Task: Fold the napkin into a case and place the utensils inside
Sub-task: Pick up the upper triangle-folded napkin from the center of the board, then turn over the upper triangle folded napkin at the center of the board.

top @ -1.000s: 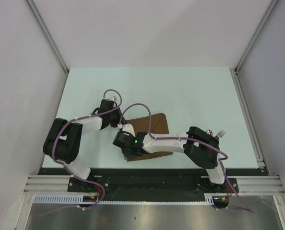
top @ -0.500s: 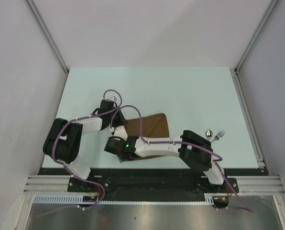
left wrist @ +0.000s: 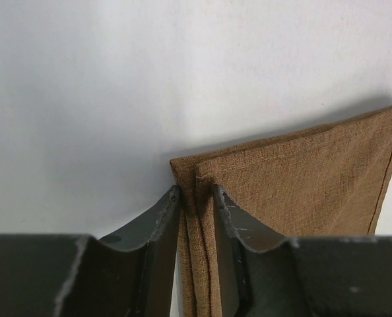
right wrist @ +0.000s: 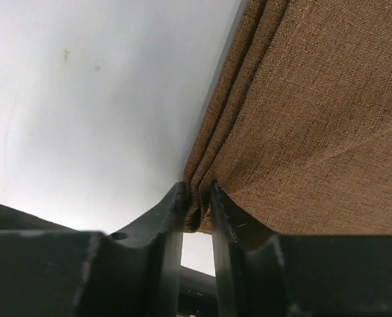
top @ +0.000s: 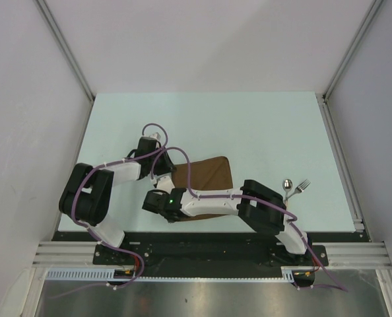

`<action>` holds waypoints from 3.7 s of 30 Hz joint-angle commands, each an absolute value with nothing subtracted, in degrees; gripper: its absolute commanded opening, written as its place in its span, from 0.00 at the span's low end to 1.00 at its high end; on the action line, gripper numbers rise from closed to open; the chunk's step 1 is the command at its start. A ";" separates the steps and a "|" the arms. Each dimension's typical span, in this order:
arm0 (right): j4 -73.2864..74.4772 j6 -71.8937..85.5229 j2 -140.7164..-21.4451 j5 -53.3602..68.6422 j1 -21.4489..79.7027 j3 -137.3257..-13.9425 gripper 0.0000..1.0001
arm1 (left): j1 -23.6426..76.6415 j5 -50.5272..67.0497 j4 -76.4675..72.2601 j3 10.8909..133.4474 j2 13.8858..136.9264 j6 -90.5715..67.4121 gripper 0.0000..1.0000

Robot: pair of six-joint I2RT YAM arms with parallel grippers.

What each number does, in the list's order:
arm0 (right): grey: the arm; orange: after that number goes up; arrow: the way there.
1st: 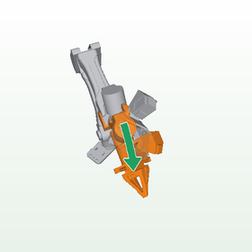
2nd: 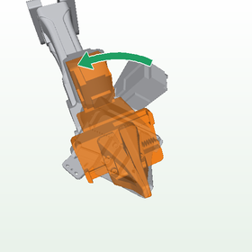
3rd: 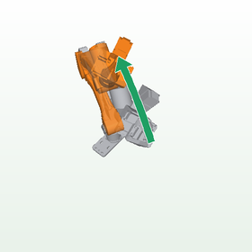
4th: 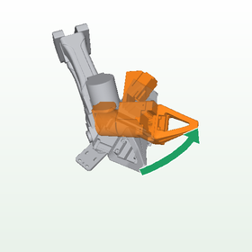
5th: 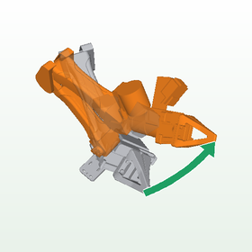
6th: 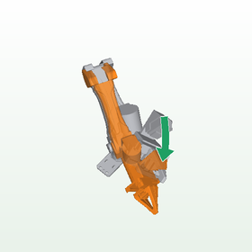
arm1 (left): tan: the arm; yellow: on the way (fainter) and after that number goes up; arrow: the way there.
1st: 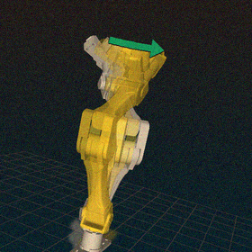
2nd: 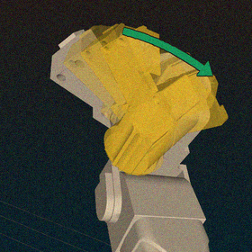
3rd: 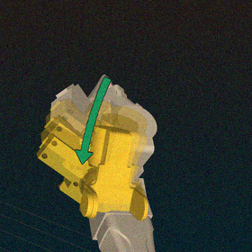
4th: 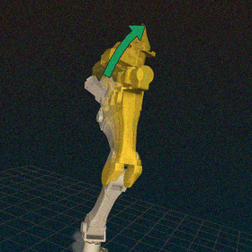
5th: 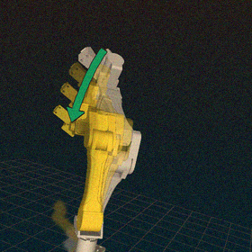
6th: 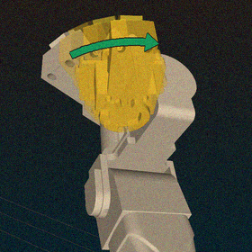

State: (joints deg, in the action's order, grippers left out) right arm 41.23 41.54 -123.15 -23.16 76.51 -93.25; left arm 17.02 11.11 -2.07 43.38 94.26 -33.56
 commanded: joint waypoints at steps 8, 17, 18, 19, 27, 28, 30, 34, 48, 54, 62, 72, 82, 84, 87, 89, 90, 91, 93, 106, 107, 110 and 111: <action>39.39 39.30 -121.74 -26.19 75.76 -90.79 0.00 | 17.23 11.16 -0.44 42.36 89.74 -34.01 0.53; 19.87 31.38 -103.10 -13.37 70.76 -74.72 0.00 | 16.96 14.50 5.54 43.24 88.51 -37.44 0.61; 19.60 31.29 -102.49 -12.40 70.32 -74.19 0.00 | 16.96 14.59 5.19 42.46 88.51 -38.49 0.61; 18.82 31.20 -102.13 -10.39 69.44 -73.14 0.00 | 16.96 15.37 3.88 42.02 87.90 -39.19 0.60; 16.26 31.55 -99.93 -7.65 68.12 -71.02 0.00 | 16.96 14.68 4.39 42.36 88.59 -40.61 0.59; 16.26 31.47 -99.76 -7.39 68.03 -71.02 0.00 | 16.96 14.50 4.39 42.45 89.03 -40.69 0.59; 16.17 31.38 -99.58 -7.12 67.94 -71.10 0.00 | 16.96 14.59 3.96 42.80 90.17 -40.87 0.59; 16.35 31.29 -98.97 -6.86 67.85 -70.40 0.00 | 16.96 14.94 2.11 44.12 92.72 -41.13 0.57; 16.17 30.59 -97.12 -6.59 67.06 -69.17 0.00 | 15.38 12.83 0.26 45.53 95.37 -40.61 0.07; 16.52 27.34 -100.18 -3.00 70.04 -76.45 0.00 | 11.26 13.70 8.24 46.76 82.46 -38.59 0.00; 13.11 26.81 -111.61 11.66 76.37 -98.68 0.00 | -2.45 16.00 24.95 55.26 63.30 -30.60 0.00; -7.81 34.00 -105.30 25.66 73.23 -89.16 0.00 | -3.88 13.97 21.64 58.90 56.42 -31.81 0.00; -31.37 43.42 -95.63 30.85 58.30 -45.91 0.00 | 17.04 5.71 0.28 57.82 84.88 -35.86 0.00; -33.48 44.20 -93.44 30.85 56.09 -38.81 0.00 | 20.72 5.19 -3.59 59.32 91.19 -36.56 0.00; -34.45 44.56 -90.37 30.41 52.74 -31.32 0.00 | 24.51 4.65 -6.94 62.39 97.70 -37.26 0.00; -33.05 44.56 -89.13 29.62 50.90 -29.01 0.00 | 26.01 4.57 -6.59 65.82 100.71 -37.00 0.00; -32.44 44.65 -88.16 29.45 50.45 -28.05 0.00 | 27.32 3.96 -6.33 66.79 101.85 -37.00 0.00; -31.82 44.47 -87.72 28.57 50.01 -26.47 0.00 | 27.94 3.96 -6.24 68.36 104.13 -37.26 0.00; -28.05 43.34 -87.28 27.25 49.13 -25.76 0.00 | 29.26 4.22 -6.06 69.60 105.99 -37.44 0.00; 3.76 37.45 -77.62 13.72 39.03 -25.75 0.24 | 32.78 10.10 2.54 81.12 107.69 -35.16 0.58; 5.43 36.48 -77.09 11.80 38.68 -27.23 0.29 | 32.70 10.54 4.11 81.30 106.10 -34.03 0.60; 7.03 34.72 -76.81 10.55 36.74 -29.87 0.44 | 32.17 10.81 8.43 79.64 98.30 -31.83 0.64; 6.86 34.19 -77.25 10.89 35.17 -30.84 0.47 | 31.82 10.81 9.57 77.19 95.91 -31.47 0.64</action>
State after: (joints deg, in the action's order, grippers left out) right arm -1.74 38.85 -77.21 15.29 37.95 -27.38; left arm 32.67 9.47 5.63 78.70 108.36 -35.24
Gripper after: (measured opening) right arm 0.418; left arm 0.635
